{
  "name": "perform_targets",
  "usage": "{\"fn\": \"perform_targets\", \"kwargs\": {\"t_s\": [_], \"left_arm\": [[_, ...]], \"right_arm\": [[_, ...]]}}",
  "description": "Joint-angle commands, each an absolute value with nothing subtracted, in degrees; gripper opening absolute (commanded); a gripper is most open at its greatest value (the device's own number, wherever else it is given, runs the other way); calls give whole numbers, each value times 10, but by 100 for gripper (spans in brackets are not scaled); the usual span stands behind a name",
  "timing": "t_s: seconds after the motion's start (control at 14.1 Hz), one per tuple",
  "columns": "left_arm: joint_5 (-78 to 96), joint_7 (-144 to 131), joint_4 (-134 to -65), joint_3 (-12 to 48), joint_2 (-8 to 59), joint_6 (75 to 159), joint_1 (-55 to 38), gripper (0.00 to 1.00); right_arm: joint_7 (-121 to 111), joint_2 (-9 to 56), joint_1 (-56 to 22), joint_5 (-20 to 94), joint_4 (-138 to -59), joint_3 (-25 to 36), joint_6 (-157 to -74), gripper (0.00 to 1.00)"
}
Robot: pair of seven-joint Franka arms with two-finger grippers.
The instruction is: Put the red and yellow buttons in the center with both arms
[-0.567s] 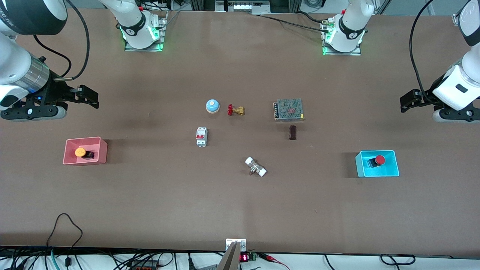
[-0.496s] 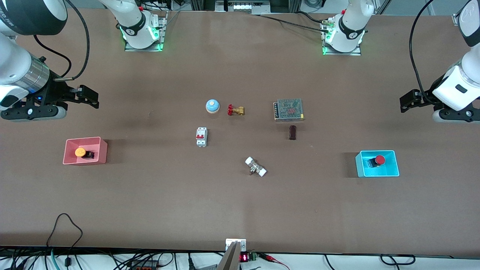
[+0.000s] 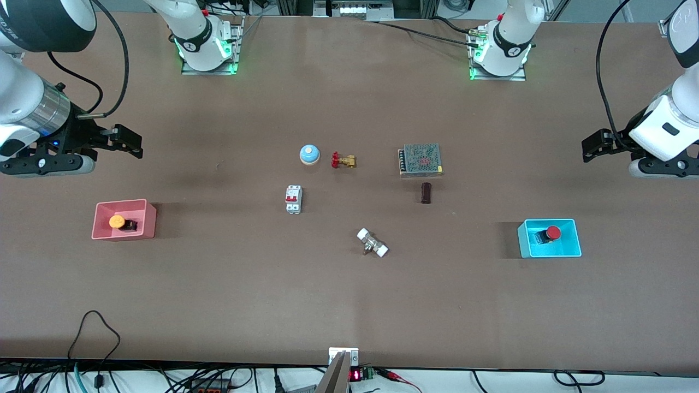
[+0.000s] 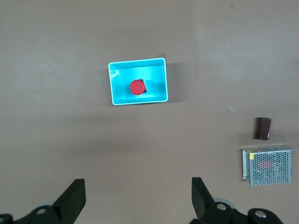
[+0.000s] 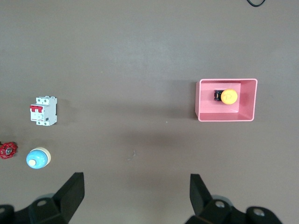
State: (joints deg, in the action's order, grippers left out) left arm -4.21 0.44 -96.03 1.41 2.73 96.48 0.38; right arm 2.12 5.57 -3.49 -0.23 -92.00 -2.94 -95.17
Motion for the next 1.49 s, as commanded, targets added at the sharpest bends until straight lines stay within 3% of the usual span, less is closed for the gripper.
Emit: {"fn": "perform_targets", "kwargs": {"t_s": [0.0,0.21,0.43,0.64,0.85,1.13,1.42], "left_arm": [[-37,10,-940,16,40,951,6,100],[-37,6,-940,16,47,951,6,100],[-33,6,-907,17,78,953,4,100],[-42,13,-830,15,144,952,4,100],[-40,19,-815,12,198,961,5,100],[-44,20,-853,11,250,1030,26,100],[-44,24,-951,11,263,1177,42,100]], "right_arm": [[18,59,-26,0,-926,-33,-950,100],[13,57,-18,-1,-959,-36,-955,100],[-21,57,8,-17,-1007,-35,-1018,100],[-43,60,29,-59,-1062,-35,-1099,100],[-119,90,68,-59,-1109,-33,-1218,100],[-170,152,103,-59,-1110,-30,-1310,100],[-221,204,142,-47,-1108,-31,-1384,100]]}}
